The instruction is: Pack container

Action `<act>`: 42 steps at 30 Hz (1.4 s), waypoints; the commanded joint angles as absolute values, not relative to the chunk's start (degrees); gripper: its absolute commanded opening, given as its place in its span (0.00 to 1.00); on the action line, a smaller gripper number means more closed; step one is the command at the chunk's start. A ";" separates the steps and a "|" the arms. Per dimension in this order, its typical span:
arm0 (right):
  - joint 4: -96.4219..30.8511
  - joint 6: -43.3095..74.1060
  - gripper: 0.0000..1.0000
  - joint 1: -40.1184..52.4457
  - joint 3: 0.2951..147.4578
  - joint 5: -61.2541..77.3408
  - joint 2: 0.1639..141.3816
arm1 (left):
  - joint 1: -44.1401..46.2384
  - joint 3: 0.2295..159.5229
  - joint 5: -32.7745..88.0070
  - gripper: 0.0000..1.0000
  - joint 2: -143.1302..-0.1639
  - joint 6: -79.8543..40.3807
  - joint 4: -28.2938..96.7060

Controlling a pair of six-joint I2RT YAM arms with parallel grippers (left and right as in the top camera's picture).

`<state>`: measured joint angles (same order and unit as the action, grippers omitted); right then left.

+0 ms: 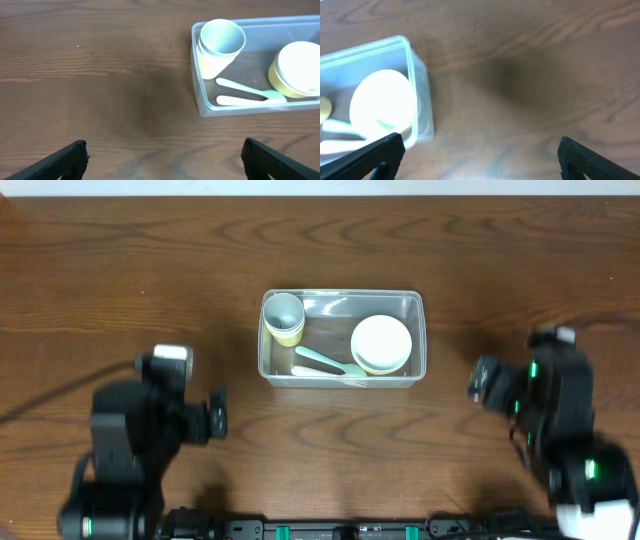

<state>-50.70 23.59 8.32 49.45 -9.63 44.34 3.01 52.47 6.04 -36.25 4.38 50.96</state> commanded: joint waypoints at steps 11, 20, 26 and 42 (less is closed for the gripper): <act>-53.84 25.91 0.99 10.68 37.78 -9.63 23.16 | 2.76 47.70 6.68 0.98 -21.28 -1.85 51.42; -53.84 25.91 0.99 10.68 37.76 -9.63 23.16 | 2.76 47.70 6.68 0.98 -21.28 -1.85 51.42; -53.84 25.91 0.99 10.68 37.76 -9.63 23.16 | 2.76 47.70 6.68 0.98 -21.28 -1.85 51.42; -39.35 9.41 0.99 5.54 21.32 -1.65 -0.03 | 2.76 47.70 6.68 0.98 -21.28 -1.85 51.42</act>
<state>-41.52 13.32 6.79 24.58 -4.82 3.99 3.01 48.10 6.07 -21.37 -1.52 51.40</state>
